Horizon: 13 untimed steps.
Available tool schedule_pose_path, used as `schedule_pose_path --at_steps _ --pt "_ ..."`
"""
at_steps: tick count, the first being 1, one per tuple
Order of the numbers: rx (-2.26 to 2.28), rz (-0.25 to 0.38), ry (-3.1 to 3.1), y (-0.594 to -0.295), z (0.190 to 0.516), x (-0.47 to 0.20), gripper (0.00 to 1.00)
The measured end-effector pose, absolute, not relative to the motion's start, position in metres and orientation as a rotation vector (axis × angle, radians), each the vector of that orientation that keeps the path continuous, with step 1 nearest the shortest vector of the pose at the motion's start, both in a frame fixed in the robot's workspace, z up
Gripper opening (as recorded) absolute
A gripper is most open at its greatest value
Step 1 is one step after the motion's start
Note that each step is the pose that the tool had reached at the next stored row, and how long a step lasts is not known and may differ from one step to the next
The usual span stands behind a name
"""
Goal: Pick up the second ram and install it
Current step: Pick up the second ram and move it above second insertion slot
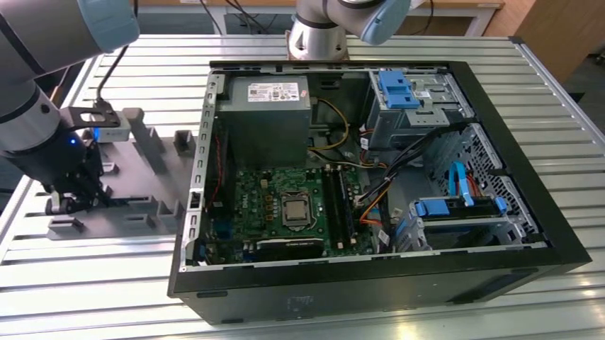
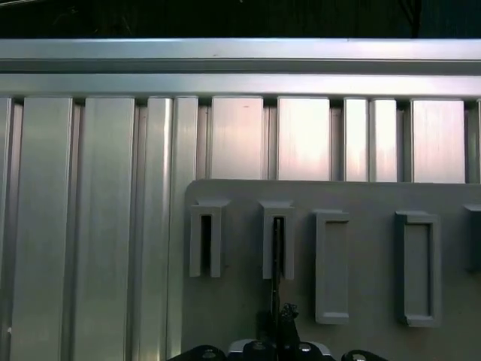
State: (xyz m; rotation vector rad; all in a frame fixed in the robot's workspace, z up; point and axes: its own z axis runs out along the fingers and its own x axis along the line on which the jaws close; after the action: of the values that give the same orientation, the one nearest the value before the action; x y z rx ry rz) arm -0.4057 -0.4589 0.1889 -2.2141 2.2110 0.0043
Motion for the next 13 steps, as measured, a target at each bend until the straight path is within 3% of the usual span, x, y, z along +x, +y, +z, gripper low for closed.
schedule_pose_path --at_steps 13 --pt "-2.233 0.004 2.192 -0.4593 0.1882 -0.4056 0.14"
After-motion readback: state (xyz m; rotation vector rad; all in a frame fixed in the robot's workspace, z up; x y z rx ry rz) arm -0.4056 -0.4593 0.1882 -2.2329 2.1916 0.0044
